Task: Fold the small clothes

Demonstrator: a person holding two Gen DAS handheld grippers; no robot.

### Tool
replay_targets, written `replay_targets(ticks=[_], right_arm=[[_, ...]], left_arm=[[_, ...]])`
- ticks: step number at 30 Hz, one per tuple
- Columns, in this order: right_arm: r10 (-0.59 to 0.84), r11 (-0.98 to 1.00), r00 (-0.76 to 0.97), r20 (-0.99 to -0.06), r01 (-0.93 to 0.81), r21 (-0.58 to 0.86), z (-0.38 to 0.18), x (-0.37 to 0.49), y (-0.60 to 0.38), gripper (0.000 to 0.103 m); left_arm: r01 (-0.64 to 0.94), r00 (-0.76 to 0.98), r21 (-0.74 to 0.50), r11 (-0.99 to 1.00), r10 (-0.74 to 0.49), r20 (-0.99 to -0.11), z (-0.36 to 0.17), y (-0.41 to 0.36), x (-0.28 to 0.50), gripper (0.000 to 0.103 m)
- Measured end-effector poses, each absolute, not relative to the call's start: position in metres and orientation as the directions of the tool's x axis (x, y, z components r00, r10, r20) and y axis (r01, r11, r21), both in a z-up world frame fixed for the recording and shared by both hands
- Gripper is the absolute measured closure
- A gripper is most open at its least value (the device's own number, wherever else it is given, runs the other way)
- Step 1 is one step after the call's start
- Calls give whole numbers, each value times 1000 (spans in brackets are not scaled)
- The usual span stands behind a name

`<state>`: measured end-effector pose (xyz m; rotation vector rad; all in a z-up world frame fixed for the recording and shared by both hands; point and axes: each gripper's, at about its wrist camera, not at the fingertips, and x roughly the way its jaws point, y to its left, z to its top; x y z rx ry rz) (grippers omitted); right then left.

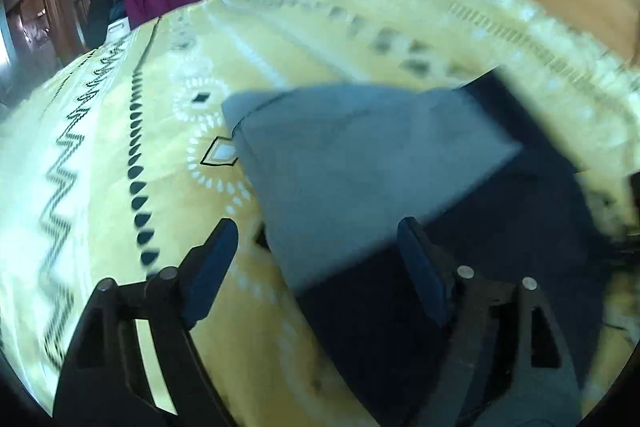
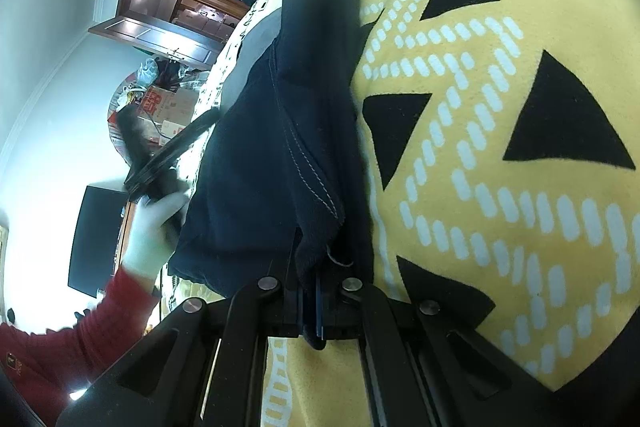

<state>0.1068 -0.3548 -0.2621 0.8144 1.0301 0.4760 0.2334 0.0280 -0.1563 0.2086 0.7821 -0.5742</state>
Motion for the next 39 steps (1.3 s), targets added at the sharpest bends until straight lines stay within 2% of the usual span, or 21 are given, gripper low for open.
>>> replay_targets(ticks=[2,4,7,10,14,15,17,20,22,24,26,27,28,31,33,36,38,39], right_arm=[[691,623,456,-562,19,782,-262,106,-355,103],[690,624,457,-562,18,781,-260,106,-355,103],[693,622,457,-558,13,783,-260,105,-354,103],[695,620,457,-555,10,785,-260,105,-354,103],[698,615,461,-548,6,789,-261,104,-354,103],[699,613,461,-546,5,790,-261,105,-354,103],[701,611,462,-543,4,792,-262,105,-355,103],[704,609,463,-539,-1,794,-262,105,-354,103],[689,624,468,-553,4,781,-259,105,-354,103],[634,697,473,-612,-9,717,-244,103,-345,94],[548,788,483,-683,-25,615,-222,97,-331,65],[491,832,502,-712,-28,555,-207,93,-323,41],[406,885,531,-744,-25,465,-190,85,-314,24],[209,966,611,-763,-10,257,-151,64,-292,12],[123,986,655,-746,1,164,-132,46,-276,10],[115,992,656,-746,-32,125,-126,23,-244,7],[121,992,611,-783,-88,85,-135,16,-219,6],[129,991,577,-807,-112,77,-143,14,-206,6]], left_arm=[[585,575,-46,810,-454,-681,-146,37,191,23],[620,569,-5,784,-454,-686,-152,35,158,22],[703,491,120,701,-356,-795,-208,12,127,20],[682,508,113,723,-357,-783,-189,14,131,22],[660,548,37,750,-447,-707,-154,25,114,22],[668,537,40,743,-444,-718,-160,24,109,21],[665,493,110,739,-324,-807,-202,16,109,20],[641,488,89,762,-314,-814,-204,16,120,12],[631,486,57,774,-337,-806,-195,18,120,14],[609,488,22,793,-352,-799,-185,30,112,14],[560,524,5,828,-350,-776,-171,52,100,14],[523,542,1,852,-332,-772,-165,66,94,13],[486,557,-2,874,-311,-770,-162,80,89,13],[343,577,-11,939,-220,-786,-162,127,70,12],[261,560,-33,965,-179,-809,-168,155,62,11],[173,522,-64,983,-147,-840,-182,176,52,8],[129,463,-108,986,-156,-873,-200,183,48,1],[133,476,-97,986,-149,-867,-205,180,47,0]])
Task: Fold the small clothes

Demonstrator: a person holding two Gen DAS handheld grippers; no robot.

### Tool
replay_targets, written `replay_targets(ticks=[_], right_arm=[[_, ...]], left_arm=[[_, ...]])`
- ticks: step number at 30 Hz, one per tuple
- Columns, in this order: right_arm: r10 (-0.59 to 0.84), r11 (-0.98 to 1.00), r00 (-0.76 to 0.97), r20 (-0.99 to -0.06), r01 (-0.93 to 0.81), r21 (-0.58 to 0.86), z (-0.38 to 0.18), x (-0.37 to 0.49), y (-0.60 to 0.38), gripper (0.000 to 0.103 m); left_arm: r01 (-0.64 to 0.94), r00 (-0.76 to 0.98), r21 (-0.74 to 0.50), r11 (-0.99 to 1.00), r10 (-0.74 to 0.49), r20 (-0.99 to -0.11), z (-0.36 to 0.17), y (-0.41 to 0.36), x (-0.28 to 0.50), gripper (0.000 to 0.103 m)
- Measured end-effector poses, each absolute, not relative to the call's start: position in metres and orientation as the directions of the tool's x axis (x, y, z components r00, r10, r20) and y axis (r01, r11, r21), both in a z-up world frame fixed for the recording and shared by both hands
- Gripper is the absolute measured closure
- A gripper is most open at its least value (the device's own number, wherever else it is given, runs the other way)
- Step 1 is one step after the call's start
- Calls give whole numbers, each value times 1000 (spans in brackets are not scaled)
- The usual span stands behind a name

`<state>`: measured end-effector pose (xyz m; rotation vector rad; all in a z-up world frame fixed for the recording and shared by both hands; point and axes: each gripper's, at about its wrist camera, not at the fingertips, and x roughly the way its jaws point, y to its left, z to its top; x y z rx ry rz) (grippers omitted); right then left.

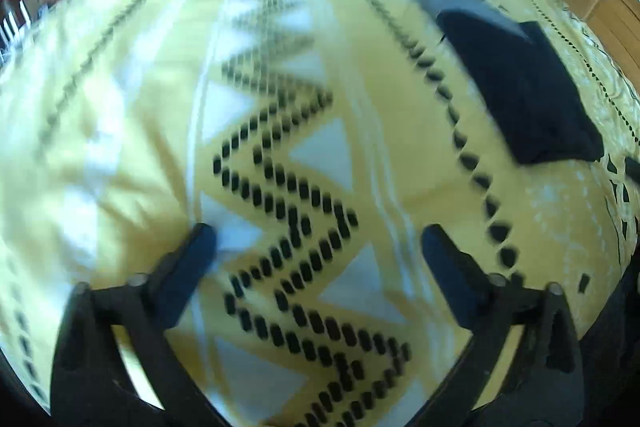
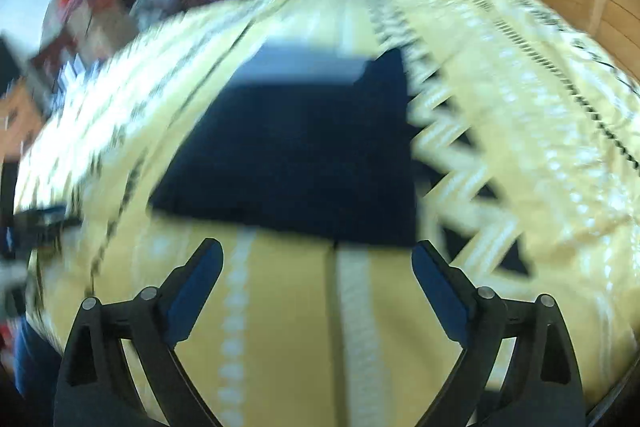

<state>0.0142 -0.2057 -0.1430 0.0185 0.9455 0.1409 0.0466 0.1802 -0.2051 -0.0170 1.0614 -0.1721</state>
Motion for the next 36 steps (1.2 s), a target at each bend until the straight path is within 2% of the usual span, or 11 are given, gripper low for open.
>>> replay_targets(ticks=[6,8,15,23,32,36], right_arm=[[119,982,399,-909,-180,50,-193,6,-160,6],[97,983,385,-918,-181,28,-207,-1,-155,0],[68,989,411,-909,-150,6,-223,-12,-149,0],[5,996,376,-927,-84,-29,-227,16,-141,0],[16,995,507,-862,-95,-38,-228,11,-142,0],[11,996,505,-863,-85,-37,-227,16,-141,0]], left_arm=[[121,471,58,991,-6,-882,-214,155,60,0],[102,471,62,993,7,-882,-215,159,65,0],[69,474,80,994,38,-880,-216,156,75,0],[83,502,70,994,19,-865,-216,160,68,0],[86,530,73,994,17,-848,-217,158,64,0],[86,529,69,994,13,-849,-217,159,63,0]])
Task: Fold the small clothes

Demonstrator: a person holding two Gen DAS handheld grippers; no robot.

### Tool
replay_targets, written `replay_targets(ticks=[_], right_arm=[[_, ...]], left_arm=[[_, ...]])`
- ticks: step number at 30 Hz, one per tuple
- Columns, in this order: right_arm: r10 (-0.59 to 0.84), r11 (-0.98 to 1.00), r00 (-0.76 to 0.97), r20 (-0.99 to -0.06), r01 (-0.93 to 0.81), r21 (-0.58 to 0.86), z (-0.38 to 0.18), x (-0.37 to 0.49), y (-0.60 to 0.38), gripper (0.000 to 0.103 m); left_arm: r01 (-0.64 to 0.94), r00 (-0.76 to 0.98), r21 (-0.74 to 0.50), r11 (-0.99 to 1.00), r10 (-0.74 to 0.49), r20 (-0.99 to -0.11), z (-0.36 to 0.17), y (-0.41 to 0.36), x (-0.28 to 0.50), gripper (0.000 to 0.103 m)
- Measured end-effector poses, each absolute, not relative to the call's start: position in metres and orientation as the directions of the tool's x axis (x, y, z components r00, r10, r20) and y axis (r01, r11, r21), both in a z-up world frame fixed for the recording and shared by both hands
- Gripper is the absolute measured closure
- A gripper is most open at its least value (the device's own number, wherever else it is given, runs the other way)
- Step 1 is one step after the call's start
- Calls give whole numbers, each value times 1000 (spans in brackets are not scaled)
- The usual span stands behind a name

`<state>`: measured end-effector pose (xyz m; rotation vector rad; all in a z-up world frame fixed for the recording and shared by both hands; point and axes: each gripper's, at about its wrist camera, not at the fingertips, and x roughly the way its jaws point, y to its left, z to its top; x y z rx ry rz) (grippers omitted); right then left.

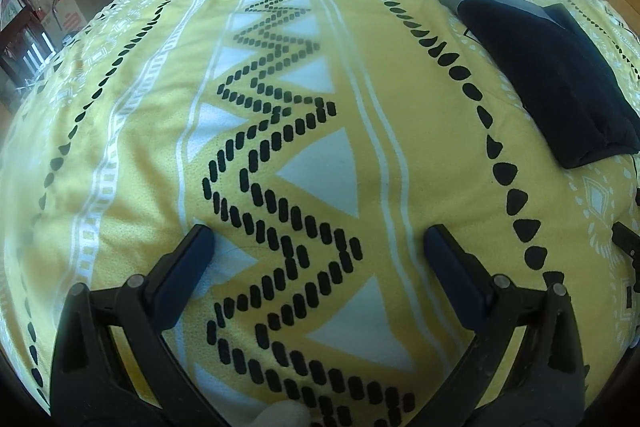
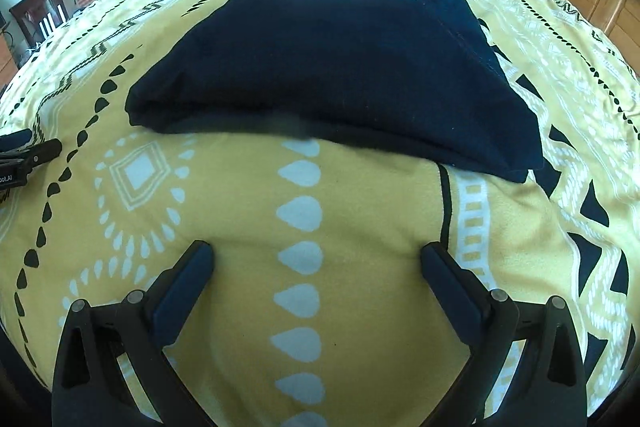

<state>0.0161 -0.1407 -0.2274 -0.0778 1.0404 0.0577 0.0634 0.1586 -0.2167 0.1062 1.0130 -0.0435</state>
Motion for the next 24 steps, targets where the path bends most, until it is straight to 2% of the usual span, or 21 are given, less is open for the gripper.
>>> replay_targets(ticks=[12,24], right_arm=[[-4,998,344,-939,-59,-26,-221,46,-135,0],[52,998,484,-873,-58,27,-226,39,-143,0]], left_arm=[[78,490,94,992,44,-871,-216,156,70,0],[64,505,122,991,73,-860,-217,151,73,0]])
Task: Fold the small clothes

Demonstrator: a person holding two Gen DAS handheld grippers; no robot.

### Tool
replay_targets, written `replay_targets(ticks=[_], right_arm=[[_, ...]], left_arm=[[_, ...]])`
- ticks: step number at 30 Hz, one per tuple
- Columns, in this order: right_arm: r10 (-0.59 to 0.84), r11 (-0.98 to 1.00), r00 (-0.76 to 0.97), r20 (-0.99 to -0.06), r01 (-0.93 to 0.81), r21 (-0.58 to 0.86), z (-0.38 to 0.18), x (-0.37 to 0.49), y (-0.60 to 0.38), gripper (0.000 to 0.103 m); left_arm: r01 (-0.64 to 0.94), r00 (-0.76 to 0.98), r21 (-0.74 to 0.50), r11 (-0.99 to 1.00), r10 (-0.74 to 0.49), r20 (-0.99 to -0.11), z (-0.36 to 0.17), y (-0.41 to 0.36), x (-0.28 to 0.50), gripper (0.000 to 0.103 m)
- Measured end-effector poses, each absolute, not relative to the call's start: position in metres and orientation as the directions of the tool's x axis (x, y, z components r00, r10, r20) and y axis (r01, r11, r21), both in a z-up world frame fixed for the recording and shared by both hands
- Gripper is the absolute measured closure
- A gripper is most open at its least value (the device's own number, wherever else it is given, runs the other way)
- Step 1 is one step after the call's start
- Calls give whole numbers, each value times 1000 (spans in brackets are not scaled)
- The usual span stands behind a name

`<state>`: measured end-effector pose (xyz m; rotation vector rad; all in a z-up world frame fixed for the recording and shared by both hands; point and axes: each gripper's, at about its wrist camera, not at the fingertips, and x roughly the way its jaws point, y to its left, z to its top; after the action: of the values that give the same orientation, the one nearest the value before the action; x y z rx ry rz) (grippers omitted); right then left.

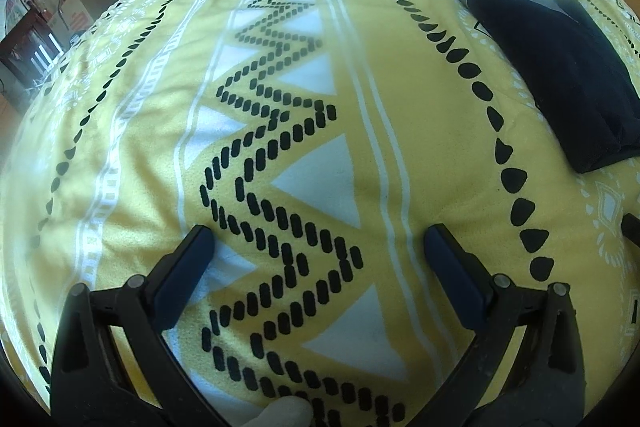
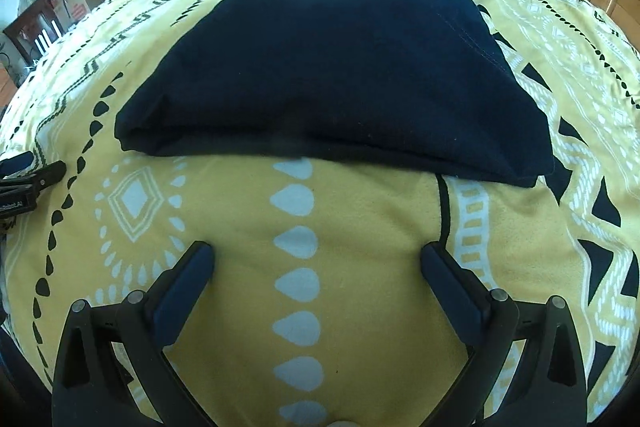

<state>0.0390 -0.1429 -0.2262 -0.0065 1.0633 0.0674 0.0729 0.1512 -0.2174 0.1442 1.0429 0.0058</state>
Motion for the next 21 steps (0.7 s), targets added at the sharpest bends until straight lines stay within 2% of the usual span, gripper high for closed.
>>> replay_targets(ticks=[21], right_arm=[[81,995,521,-850,-95,36,-227,25,-149,0]], left_arm=[[43,497,101,994,67,-865,-217,153,77,0]])
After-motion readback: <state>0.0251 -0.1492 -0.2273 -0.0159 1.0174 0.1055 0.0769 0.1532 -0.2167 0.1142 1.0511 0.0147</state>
